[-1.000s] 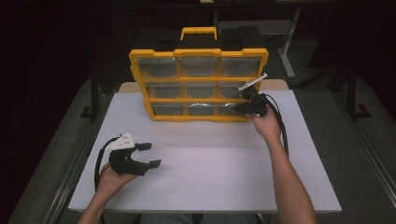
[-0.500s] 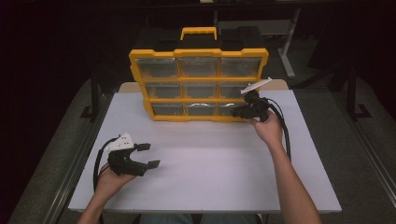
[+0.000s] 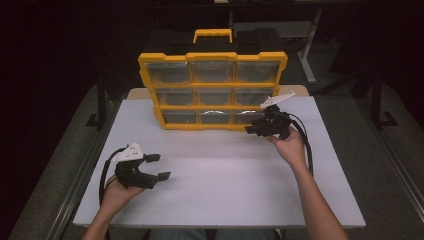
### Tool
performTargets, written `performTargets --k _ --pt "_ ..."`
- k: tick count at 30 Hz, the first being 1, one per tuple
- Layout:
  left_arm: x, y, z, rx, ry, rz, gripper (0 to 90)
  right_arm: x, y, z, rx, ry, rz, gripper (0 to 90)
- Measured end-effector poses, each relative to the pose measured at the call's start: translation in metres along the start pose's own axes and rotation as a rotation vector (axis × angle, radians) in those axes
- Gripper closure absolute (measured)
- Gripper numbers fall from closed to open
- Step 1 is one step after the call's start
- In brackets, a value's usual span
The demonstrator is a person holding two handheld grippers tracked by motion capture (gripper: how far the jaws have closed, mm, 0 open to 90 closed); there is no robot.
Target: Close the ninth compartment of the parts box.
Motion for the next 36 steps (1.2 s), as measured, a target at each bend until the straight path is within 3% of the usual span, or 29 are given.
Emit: performTargets --k 9,16,36 --pt "-0.002 -0.003 -0.001 -0.006 0.008 -0.002 21.1 -0.011 -0.006 0.016 0.034 0.007 -0.015 45.3" --pt "-0.002 -0.005 -0.001 -0.014 0.01 0.006 21.1 -0.016 -0.015 0.025 0.046 0.005 0.001 40.0" --pt "-0.003 -0.009 0.0 -0.02 0.009 0.005 21.2 -0.024 -0.034 0.044 0.088 0.003 -0.014 31.0"
Point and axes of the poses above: each handheld gripper's, and its own axes: z roughly backward along the jaws, y roughly out of its top, x roughly to its right, the point moved 9 cm from there along -z, roughly forward along the jaws, and after that the axes turned 10 degrees about x, right-handed, at the moved point
